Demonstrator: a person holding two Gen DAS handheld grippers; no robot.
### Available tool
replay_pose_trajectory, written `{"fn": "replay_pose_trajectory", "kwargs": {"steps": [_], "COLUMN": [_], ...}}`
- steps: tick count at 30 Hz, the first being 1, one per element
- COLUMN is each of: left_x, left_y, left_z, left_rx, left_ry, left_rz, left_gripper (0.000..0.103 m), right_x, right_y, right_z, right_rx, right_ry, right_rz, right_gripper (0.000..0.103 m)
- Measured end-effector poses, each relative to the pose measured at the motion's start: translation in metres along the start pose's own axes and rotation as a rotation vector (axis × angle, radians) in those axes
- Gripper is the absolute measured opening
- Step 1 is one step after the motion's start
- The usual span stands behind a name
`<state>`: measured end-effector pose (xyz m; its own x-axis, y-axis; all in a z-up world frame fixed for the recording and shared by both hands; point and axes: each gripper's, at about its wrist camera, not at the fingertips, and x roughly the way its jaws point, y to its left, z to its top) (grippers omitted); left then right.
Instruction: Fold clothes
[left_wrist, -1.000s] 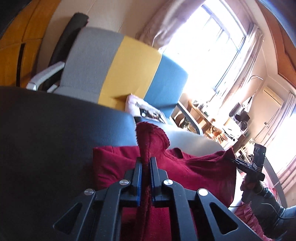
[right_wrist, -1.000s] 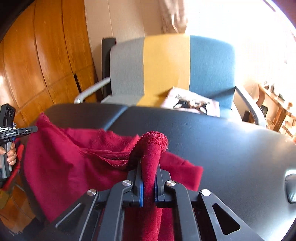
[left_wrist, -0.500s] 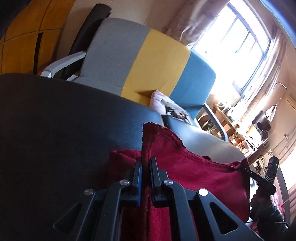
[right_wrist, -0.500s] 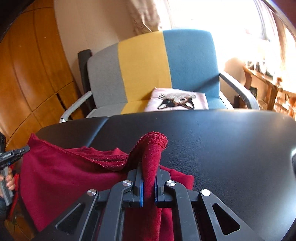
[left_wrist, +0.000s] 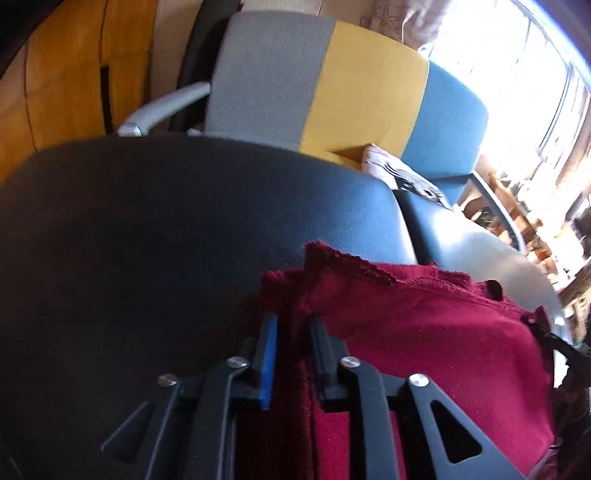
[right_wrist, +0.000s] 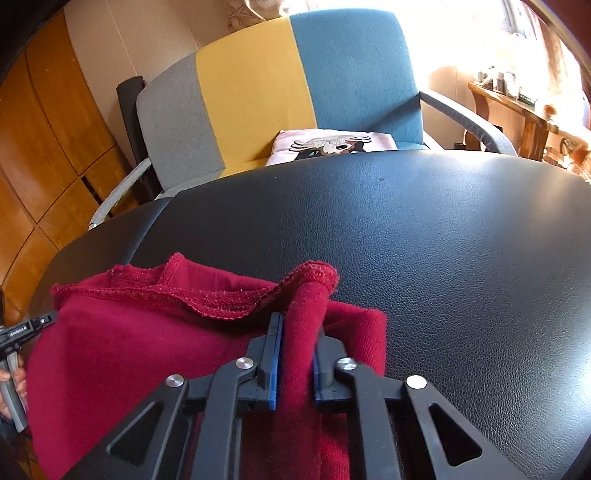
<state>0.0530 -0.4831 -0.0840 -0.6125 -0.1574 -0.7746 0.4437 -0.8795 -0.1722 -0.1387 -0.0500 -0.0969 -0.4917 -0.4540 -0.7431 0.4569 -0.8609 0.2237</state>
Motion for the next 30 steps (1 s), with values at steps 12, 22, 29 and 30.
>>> {"fn": "replay_pose_trajectory", "kwargs": {"steps": [12,22,29,30], "left_x": [-0.040,0.037,0.022,0.016], "left_y": [-0.084,-0.099,-0.091,-0.090], "left_z": [-0.013,-0.021,-0.043,-0.050], "left_rx": [0.213,0.167,0.160,0.160], "left_ry": [-0.140,-0.007,0.010,0.009], "left_rz": [-0.109,-0.154,-0.194,-0.199], "left_gripper": [0.025,0.028,0.028,0.028], "right_x": [-0.069,0.030,0.019,0.012], "right_y": [0.058,0.106,0.101,0.100], "right_z": [-0.006,-0.001,-0.019,-0.025], "right_rx": [-0.240,-0.293,-0.266,-0.268], "right_ry": [-0.086,0.072,0.045,0.046], "right_rz": [0.085,-0.010,0.040,0.052], "right_gripper": [0.037,0.041,0.042,0.042]}}
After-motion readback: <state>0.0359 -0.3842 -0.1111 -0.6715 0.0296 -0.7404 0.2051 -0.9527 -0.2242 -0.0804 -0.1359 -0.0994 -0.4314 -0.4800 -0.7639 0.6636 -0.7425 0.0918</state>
